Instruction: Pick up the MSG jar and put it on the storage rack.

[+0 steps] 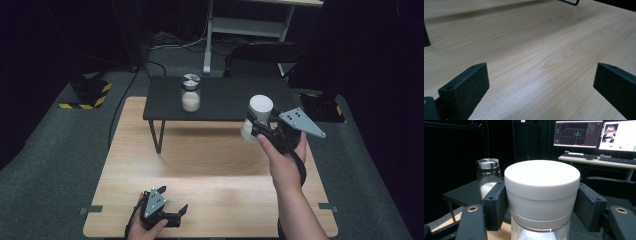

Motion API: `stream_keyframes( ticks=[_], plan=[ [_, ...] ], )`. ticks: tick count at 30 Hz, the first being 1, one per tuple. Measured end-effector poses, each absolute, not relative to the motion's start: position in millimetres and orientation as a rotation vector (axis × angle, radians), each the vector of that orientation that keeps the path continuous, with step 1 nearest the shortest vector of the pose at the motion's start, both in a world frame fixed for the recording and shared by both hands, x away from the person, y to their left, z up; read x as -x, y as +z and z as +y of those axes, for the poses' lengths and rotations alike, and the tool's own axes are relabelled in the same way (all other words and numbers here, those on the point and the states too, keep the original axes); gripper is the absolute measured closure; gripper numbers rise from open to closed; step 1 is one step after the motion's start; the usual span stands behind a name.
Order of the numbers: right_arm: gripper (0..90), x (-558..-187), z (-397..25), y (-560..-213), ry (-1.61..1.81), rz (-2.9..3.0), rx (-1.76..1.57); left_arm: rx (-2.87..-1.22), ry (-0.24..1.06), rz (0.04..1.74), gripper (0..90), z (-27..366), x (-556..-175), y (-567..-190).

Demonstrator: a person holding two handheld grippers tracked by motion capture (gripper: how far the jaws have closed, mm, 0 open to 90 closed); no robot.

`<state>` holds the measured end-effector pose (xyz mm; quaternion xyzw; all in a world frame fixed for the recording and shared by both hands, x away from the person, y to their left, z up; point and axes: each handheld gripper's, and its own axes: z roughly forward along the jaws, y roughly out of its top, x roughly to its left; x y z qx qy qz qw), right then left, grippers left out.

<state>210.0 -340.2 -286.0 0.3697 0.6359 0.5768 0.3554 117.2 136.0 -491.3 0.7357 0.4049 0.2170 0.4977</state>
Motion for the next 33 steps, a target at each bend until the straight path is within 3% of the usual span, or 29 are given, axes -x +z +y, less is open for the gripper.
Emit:
stream_keyframes(
  ticks=[33],
  plan=[
    [34.0,-284,-309,-271,1.447,1.641,-1.024,-1.775,0.515,0.977,0.2,139,-118,-492]
  ],
)
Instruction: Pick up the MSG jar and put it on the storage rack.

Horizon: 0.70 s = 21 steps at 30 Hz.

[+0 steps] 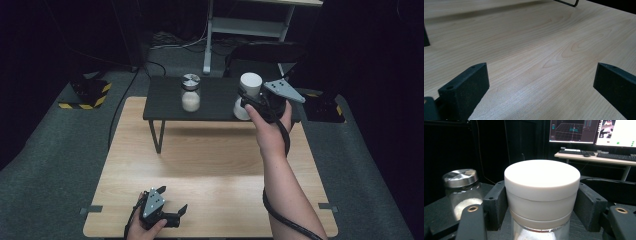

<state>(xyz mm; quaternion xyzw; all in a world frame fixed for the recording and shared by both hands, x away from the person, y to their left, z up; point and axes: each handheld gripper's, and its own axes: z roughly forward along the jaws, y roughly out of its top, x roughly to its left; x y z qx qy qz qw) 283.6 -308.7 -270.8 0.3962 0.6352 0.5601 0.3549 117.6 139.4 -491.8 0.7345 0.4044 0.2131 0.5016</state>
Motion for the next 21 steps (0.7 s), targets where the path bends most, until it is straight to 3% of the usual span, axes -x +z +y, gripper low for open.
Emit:
stream_keyframes(
  ticks=[21],
  plan=[
    [34.0,-315,-297,-272,1.412,1.624,-1.072,-1.775,0.512,0.976,0.2,140,-118,-492]
  ],
)
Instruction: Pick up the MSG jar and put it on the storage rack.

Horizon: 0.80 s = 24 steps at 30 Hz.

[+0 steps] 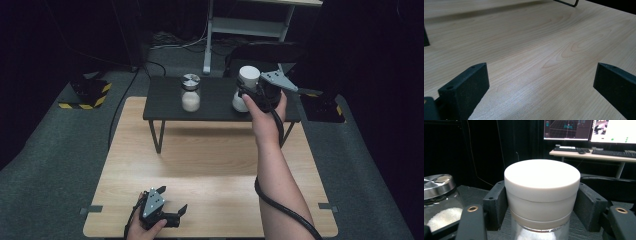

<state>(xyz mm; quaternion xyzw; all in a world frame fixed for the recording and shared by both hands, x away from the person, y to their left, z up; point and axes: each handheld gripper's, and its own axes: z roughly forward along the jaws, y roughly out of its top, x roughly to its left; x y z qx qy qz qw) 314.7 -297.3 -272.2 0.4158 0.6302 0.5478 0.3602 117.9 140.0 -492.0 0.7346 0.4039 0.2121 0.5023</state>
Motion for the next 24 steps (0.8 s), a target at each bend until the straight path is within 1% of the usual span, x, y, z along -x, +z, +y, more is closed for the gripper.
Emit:
stream_keyframes(
  ticks=[13,24],
  plan=[
    [33.9,-316,-299,-284,1.414,1.614,-1.045,-1.774,0.514,0.977,0.2,140,-117,-492],
    [33.5,-316,-298,-282,1.408,1.617,-1.05,-1.772,0.511,0.982,0.2,140,-117,-492]
  ],
)
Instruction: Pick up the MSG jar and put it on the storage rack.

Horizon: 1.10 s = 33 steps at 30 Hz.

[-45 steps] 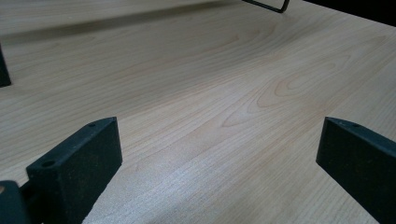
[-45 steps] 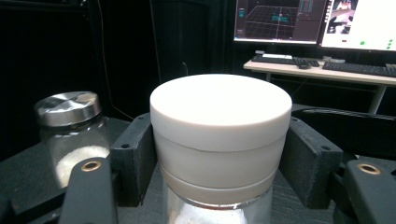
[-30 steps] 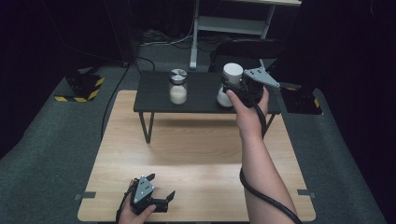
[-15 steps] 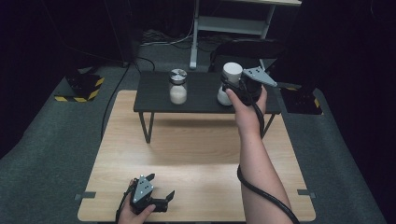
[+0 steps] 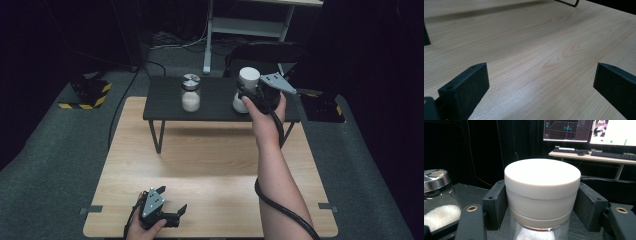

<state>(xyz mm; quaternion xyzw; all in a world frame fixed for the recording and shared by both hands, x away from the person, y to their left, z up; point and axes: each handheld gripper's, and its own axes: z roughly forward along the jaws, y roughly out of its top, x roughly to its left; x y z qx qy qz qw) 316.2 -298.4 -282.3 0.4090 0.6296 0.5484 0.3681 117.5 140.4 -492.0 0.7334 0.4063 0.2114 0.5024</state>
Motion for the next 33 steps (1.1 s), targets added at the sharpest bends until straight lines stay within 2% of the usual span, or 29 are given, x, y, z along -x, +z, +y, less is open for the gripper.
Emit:
stream_keyframes(
  ticks=[2,10,12,15,18,33],
  plan=[
    [32.2,-316,-297,-281,1.398,1.62,-1.046,-1.772,0.512,0.98,0.2,140,-117,-492],
    [16.1,-318,-297,-280,1.428,1.637,-1.067,-1.771,0.513,0.981,0.2,140,-117,-492],
    [14.6,-318,-297,-280,1.429,1.637,-1.066,-1.77,0.512,0.983,0.2,141,-117,-492],
    [5.3,-315,-293,-281,1.415,1.624,-1.071,-1.771,0.511,0.981,0.2,141,-117,-492],
    [0.9,-315,-294,-282,1.419,1.62,-1.067,-1.77,0.51,0.981,0.2,141,-117,-492],
    [0.1,-303,-305,-288,1.476,1.599,-1.055,-1.773,0.507,0.977,0.2,142,-117,-492]
  ],
)
